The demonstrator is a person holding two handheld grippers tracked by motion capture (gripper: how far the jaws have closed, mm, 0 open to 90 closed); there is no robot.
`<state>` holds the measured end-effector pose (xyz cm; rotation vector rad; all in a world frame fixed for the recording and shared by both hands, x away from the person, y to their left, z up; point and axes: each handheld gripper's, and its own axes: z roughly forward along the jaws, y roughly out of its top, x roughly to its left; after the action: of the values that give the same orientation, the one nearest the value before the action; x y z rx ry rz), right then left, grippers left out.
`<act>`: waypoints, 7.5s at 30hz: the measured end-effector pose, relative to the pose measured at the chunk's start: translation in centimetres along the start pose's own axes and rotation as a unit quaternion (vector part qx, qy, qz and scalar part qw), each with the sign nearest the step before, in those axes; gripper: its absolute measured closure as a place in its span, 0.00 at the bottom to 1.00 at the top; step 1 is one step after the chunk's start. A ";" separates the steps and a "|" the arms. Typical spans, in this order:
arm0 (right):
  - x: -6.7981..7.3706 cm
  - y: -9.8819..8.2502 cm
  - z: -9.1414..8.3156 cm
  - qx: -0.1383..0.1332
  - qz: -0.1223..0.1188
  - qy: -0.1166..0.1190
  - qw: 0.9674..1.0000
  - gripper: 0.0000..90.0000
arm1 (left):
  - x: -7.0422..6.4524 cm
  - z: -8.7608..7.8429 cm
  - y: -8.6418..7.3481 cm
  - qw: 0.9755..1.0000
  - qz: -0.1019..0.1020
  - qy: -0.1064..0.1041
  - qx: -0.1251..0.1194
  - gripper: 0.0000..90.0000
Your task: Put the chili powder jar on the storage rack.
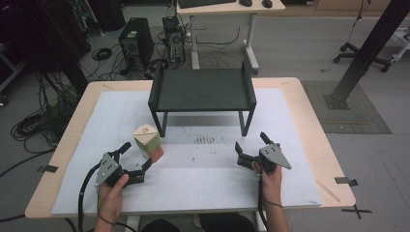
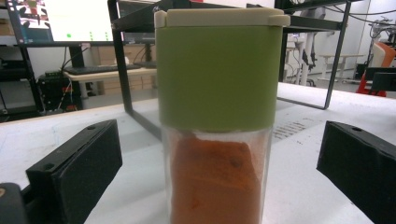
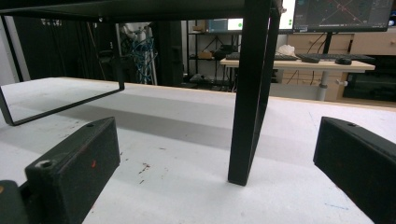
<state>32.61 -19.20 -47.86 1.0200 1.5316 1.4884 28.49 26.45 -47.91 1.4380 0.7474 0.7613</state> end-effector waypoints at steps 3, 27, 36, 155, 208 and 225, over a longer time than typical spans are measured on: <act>0.0 0.0 0.0 0.000 0.000 0.000 1.000 0.00 | 0.0 0.2 0.0 1.000 0.000 -0.002 -0.001 0.00; 0.0 0.0 0.0 0.001 -0.001 0.002 1.000 0.00 | 0.2 2.7 0.0 1.000 -0.002 -0.015 0.001 0.00; 0.0 0.0 0.1 0.002 -0.001 0.003 1.000 0.00 | 0.3 3.2 0.0 1.000 -0.005 -0.017 0.001 0.00; 0.0 0.0 0.0 0.003 -0.001 -0.001 1.000 0.00 | 0.1 4.5 0.0 1.000 0.002 0.002 0.002 0.00; 0.0 0.0 0.0 0.000 0.001 0.002 1.000 0.01 | 0.1 4.5 0.0 1.000 0.002 0.008 0.003 0.10; 0.0 0.0 0.0 0.000 0.000 0.001 1.000 0.01 | 0.1 4.5 0.0 1.000 0.001 0.016 0.003 0.23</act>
<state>32.60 -19.21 -47.86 1.0181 1.5328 1.4914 32.22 23.95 -47.86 1.4359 0.7734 0.7847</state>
